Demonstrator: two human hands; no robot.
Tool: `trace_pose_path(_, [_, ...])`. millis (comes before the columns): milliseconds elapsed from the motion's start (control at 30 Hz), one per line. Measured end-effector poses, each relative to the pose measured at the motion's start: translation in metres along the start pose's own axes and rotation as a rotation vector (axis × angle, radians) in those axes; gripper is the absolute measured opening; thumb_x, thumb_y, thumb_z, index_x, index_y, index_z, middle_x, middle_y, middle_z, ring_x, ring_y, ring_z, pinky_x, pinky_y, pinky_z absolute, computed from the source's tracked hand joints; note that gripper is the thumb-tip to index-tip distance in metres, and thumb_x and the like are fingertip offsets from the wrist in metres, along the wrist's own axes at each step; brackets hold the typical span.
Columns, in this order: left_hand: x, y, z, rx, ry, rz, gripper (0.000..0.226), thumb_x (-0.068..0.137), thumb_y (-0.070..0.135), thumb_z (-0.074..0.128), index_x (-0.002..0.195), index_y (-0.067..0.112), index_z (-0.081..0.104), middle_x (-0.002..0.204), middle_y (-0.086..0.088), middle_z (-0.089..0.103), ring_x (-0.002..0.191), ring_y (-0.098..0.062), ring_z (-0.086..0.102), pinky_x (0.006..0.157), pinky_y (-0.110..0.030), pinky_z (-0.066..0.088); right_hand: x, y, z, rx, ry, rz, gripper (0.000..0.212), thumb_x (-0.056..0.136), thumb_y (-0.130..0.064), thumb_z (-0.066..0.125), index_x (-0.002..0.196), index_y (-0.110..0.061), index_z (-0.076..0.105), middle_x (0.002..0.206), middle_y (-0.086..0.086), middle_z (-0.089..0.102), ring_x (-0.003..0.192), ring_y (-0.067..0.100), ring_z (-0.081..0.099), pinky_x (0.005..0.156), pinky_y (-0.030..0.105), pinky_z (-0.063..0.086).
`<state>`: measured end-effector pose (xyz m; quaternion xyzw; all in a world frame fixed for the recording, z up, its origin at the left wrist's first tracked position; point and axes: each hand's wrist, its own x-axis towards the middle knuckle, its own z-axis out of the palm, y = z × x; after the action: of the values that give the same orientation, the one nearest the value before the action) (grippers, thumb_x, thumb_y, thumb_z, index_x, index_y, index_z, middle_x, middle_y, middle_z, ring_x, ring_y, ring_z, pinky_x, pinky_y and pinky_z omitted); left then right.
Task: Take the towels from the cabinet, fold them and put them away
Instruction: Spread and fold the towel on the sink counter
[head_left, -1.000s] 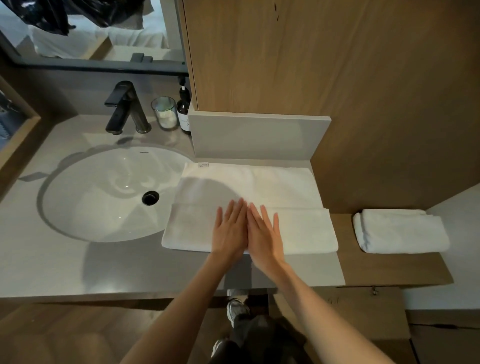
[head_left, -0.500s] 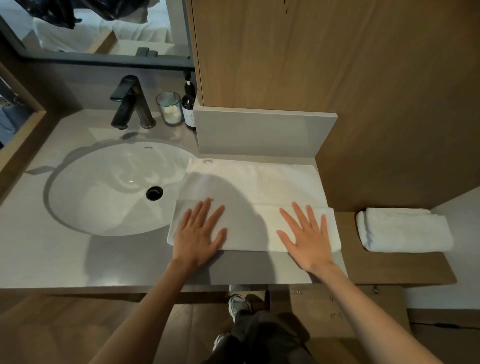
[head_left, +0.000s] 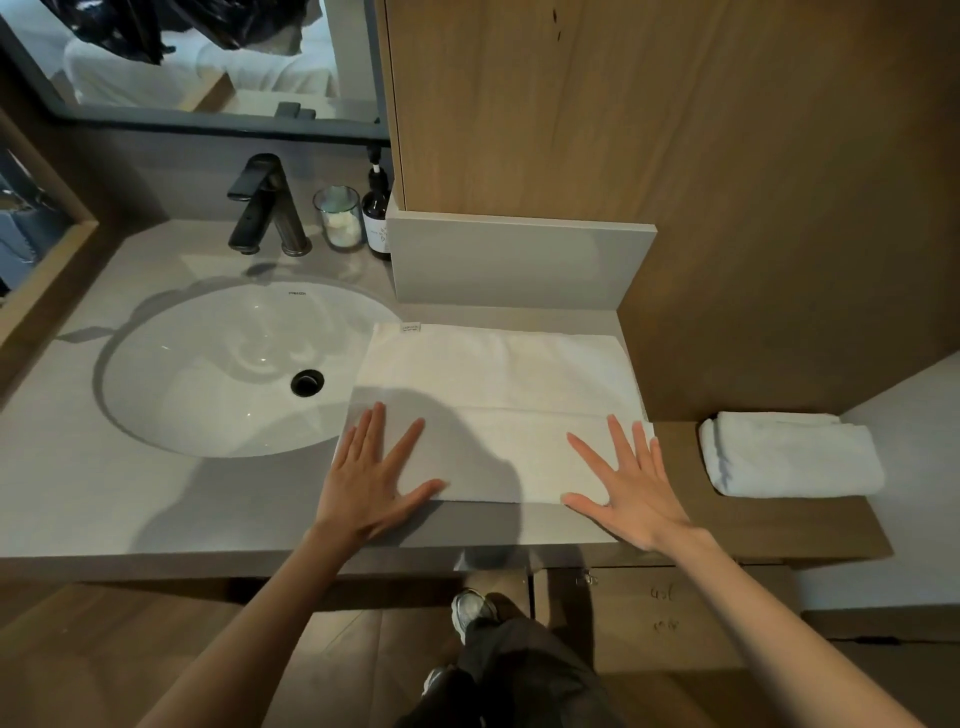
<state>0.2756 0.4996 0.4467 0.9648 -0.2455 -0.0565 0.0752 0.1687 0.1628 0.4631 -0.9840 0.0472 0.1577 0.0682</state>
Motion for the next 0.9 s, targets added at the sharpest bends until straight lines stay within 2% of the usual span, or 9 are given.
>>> trace_pose_path(233, [-0.047, 0.002, 0.002, 0.023, -0.014, 0.075, 0.101, 0.071, 0.094, 0.016, 0.150, 0.038, -0.013, 0.154, -0.017, -0.028, 0.144, -0.032, -0.024, 0.118, -0.045, -0.007, -0.031, -0.005, 0.012, -0.016, -0.017, -0.050, 0.099, 0.068, -0.094, 0.032, 0.141, -0.056, -0.023, 0.150, 0.001, -0.043, 0.135, 0.034, -0.043, 0.114, 0.051, -0.019])
trace_pose_path(333, [-0.061, 0.000, 0.003, 0.108, -0.045, 0.113, 0.108, 0.070, 0.091, 0.036, 0.151, 0.036, -0.012, 0.155, -0.025, -0.020, 0.144, -0.040, -0.017, 0.119, -0.050, 0.002, -0.044, -0.007, 0.017, -0.073, 0.004, -0.058, 0.103, 0.072, -0.085, 0.045, 0.142, -0.054, -0.023, 0.151, 0.003, -0.041, 0.137, 0.036, -0.039, 0.117, 0.053, -0.013])
trace_pose_path(400, [-0.069, -0.004, 0.004, 0.134, -0.020, 0.136, 0.113, 0.068, 0.072, 0.066, 0.153, 0.034, 0.002, 0.156, -0.030, 0.002, 0.144, -0.046, 0.004, 0.115, -0.055, 0.018, -0.052, -0.007, 0.021, -0.082, 0.028, -0.056, 0.100, 0.083, -0.065, 0.058, 0.141, -0.055, -0.023, 0.154, 0.002, -0.035, 0.139, 0.034, -0.035, 0.119, 0.052, -0.008])
trace_pose_path(467, [-0.077, -0.008, 0.004, 0.107, 0.035, 0.147, 0.109, 0.066, 0.039, 0.085, 0.152, 0.031, 0.019, 0.151, -0.030, 0.022, 0.139, -0.047, 0.025, 0.109, -0.053, 0.027, -0.061, -0.004, 0.022, -0.048, 0.050, -0.054, 0.098, 0.092, -0.034, 0.063, 0.141, -0.058, -0.019, 0.157, -0.002, -0.029, 0.142, 0.029, -0.030, 0.119, 0.047, -0.007])
trace_pose_path(567, [-0.085, -0.014, -0.003, 0.045, 0.071, 0.173, 0.099, 0.069, 0.005, 0.082, 0.148, 0.033, 0.029, 0.148, -0.028, 0.031, 0.134, -0.045, 0.037, 0.100, -0.052, 0.038, -0.071, 0.002, 0.017, 0.052, 0.046, -0.078, 0.090, 0.096, -0.016, 0.056, 0.141, -0.061, -0.007, 0.157, -0.009, -0.023, 0.145, 0.019, -0.023, 0.118, 0.040, -0.003])
trace_pose_path(667, [-0.088, -0.022, -0.012, -0.016, 0.021, 0.169, 0.088, 0.080, -0.001, 0.071, 0.146, 0.040, 0.029, 0.150, -0.022, 0.034, 0.133, -0.039, 0.041, 0.099, -0.050, 0.045, -0.075, 0.008, 0.008, 0.220, 0.029, -0.091, 0.072, 0.099, -0.017, 0.050, 0.136, -0.065, 0.011, 0.156, -0.017, -0.009, 0.145, 0.009, -0.013, 0.120, 0.038, -0.001])
trace_pose_path(767, [-0.087, -0.032, -0.021, -0.180, 0.026, 0.142, 0.060, 0.089, 0.001, 0.062, 0.139, 0.032, 0.048, 0.149, -0.012, 0.040, 0.132, -0.031, 0.044, 0.102, -0.046, 0.043, -0.076, 0.012, 0.000, 0.437, 0.073, -0.053, 0.047, 0.101, -0.024, 0.047, 0.129, -0.059, 0.037, 0.152, -0.018, 0.021, 0.144, 0.005, 0.010, 0.120, 0.037, 0.003])
trace_pose_path(833, [-0.082, -0.034, -0.034, -0.294, 0.075, 0.139, 0.040, 0.091, 0.006, 0.059, 0.125, 0.026, 0.062, 0.135, -0.002, 0.055, 0.119, -0.022, 0.057, 0.095, -0.037, 0.047, -0.077, 0.012, -0.003, 0.595, 0.186, 0.021, 0.030, 0.099, -0.029, 0.049, 0.123, -0.046, 0.052, 0.138, -0.012, 0.051, 0.135, 0.014, 0.039, 0.119, 0.043, 0.015])
trace_pose_path(900, [-0.074, -0.030, -0.054, -0.477, -0.004, -0.003, 0.025, 0.094, 0.019, 0.054, 0.105, 0.041, 0.062, 0.114, 0.011, 0.063, 0.101, -0.010, 0.058, 0.083, -0.024, 0.046, -0.076, 0.010, -0.008, 0.768, 0.321, 0.104, 0.024, 0.096, -0.026, 0.055, 0.119, -0.032, 0.058, 0.113, -0.007, 0.064, 0.109, 0.014, 0.058, 0.104, 0.038, 0.043])
